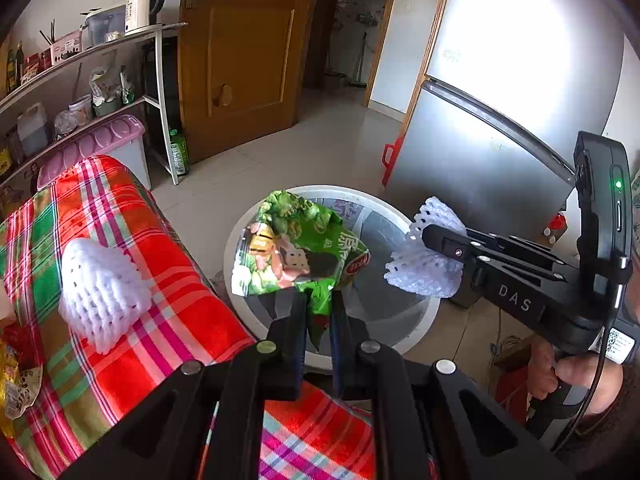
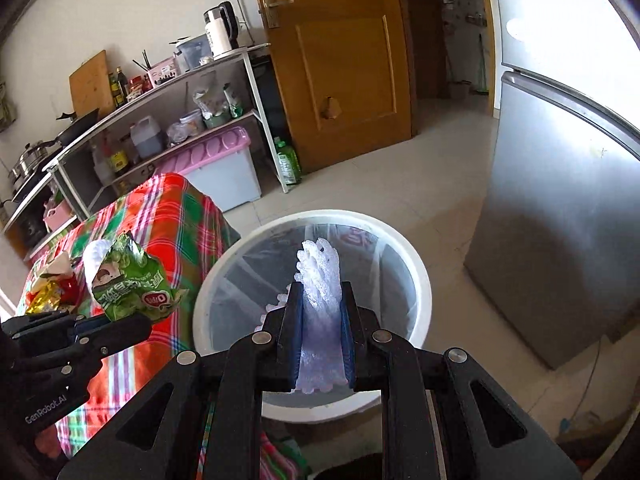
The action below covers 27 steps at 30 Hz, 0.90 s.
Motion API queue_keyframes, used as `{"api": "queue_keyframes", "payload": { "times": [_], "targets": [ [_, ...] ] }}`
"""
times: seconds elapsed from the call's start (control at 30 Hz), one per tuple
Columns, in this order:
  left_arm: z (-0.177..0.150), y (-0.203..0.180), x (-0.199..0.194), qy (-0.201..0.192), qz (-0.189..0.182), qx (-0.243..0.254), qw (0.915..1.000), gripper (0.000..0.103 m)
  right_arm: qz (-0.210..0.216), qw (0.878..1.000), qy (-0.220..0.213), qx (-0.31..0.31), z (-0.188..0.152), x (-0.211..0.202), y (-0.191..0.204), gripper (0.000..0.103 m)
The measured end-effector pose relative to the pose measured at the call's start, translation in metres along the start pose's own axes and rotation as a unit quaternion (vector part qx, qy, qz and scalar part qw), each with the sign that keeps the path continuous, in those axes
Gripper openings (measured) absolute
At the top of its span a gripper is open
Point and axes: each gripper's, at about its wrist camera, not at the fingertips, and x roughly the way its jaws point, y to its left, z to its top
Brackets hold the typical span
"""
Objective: Collect trash
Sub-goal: 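Carry the foam net to the bin with the right tool while the left carries the chip bag, then open both tools over the bin to drop the net and chip bag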
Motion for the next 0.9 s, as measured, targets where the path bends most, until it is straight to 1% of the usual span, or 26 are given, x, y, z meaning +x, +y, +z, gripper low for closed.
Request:
{"api": "queue_keyframes", "payload": {
  "times": [0.13, 0.23, 0.37, 0.4, 0.47, 0.5, 0.53, 0.63, 0.73, 0.77, 0.8, 0.83, 0.9],
  "targets": [
    [0.003, -0.007, 0.019, 0.019, 0.01, 0.002, 0.9998, 0.011, -0.009, 1.0, 0.021, 0.0, -0.002, 0.02, -0.008, 0.017],
    [0.005, -0.01, 0.029, 0.03, 0.009, 0.008, 0.9995, 0.011, -0.012, 0.999, 0.033, -0.003, -0.002, 0.033, -0.01, 0.018],
    [0.005, -0.01, 0.041, 0.042, 0.016, 0.003, 0.999, 0.013, -0.018, 0.999, 0.044, -0.012, -0.003, 0.048, -0.011, 0.022],
    [0.004, -0.011, 0.041, 0.043, 0.013, 0.002, 0.999, 0.015, -0.018, 0.999, 0.047, -0.012, -0.003, 0.051, -0.012, 0.024],
    [0.005, -0.01, 0.044, 0.051, 0.01, -0.001, 0.9987, 0.029, -0.022, 0.998, 0.052, -0.012, -0.005, 0.055, -0.016, 0.03],
    [0.005, -0.01, 0.045, 0.051, 0.01, -0.002, 0.9987, 0.032, -0.022, 0.998, 0.054, -0.012, -0.006, 0.057, -0.017, 0.035],
    [0.004, -0.01, 0.045, 0.052, 0.01, -0.004, 0.9986, 0.038, -0.022, 0.998, 0.056, -0.012, -0.006, 0.058, -0.018, 0.04],
    [0.004, -0.01, 0.045, 0.051, 0.011, -0.006, 0.9986, 0.047, -0.025, 0.998, 0.055, -0.01, -0.006, 0.059, -0.019, 0.048],
    [0.005, -0.009, 0.044, 0.052, 0.017, -0.011, 0.9984, 0.048, -0.029, 0.998, 0.051, -0.009, -0.006, 0.057, -0.02, 0.052],
    [0.006, -0.008, 0.044, 0.051, 0.018, -0.012, 0.9985, 0.05, -0.03, 0.998, 0.051, -0.008, -0.006, 0.057, -0.02, 0.052],
    [0.006, -0.007, 0.042, 0.049, 0.018, -0.012, 0.9986, 0.054, -0.03, 0.998, 0.051, -0.006, -0.006, 0.055, -0.02, 0.052],
    [0.006, -0.005, 0.039, 0.046, 0.019, -0.015, 0.9986, 0.063, -0.027, 0.998, 0.048, -0.005, -0.006, 0.052, -0.02, 0.052],
    [0.006, -0.003, 0.031, 0.038, 0.018, -0.019, 0.9989, 0.065, -0.027, 0.999, 0.043, -0.004, -0.006, 0.049, -0.019, 0.052]
  ]
}}
